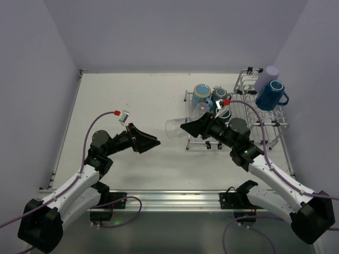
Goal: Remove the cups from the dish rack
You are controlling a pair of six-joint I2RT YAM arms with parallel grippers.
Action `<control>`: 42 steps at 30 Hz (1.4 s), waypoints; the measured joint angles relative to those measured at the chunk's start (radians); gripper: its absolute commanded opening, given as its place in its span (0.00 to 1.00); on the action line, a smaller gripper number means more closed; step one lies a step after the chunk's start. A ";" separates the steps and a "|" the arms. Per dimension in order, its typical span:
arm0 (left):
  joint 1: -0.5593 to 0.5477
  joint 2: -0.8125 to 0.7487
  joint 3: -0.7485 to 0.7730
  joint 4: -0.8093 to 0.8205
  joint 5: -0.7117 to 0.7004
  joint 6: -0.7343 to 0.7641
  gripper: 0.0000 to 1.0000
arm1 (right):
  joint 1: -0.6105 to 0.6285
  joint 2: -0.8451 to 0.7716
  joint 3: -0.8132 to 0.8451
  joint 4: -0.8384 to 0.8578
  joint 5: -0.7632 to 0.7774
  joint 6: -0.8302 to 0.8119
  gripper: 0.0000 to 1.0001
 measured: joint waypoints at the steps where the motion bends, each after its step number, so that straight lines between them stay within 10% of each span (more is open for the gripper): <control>1: -0.006 0.001 0.000 0.031 0.000 -0.021 0.79 | 0.004 0.010 -0.006 0.032 -0.021 0.021 0.33; 12: -0.029 0.070 -0.010 0.214 -0.018 -0.129 0.54 | 0.137 0.185 -0.020 0.219 -0.103 0.114 0.35; 16: -0.027 0.068 -0.028 0.216 -0.054 -0.152 0.11 | 0.146 0.238 -0.019 0.295 -0.108 0.133 0.37; 18: -0.024 0.050 -0.028 0.222 -0.075 -0.177 0.00 | 0.142 0.258 -0.020 0.332 -0.116 0.136 0.55; 22: -0.029 -0.005 0.000 0.176 -0.104 -0.158 0.00 | 0.143 0.266 -0.021 0.378 -0.108 0.150 0.99; 32: -0.031 0.090 0.362 -0.475 -0.511 0.245 0.00 | 0.169 0.136 -0.022 0.138 0.038 0.035 0.99; 42: 0.090 0.548 0.820 -0.913 -0.801 0.550 0.00 | 0.170 0.074 0.002 -0.140 0.124 -0.124 0.99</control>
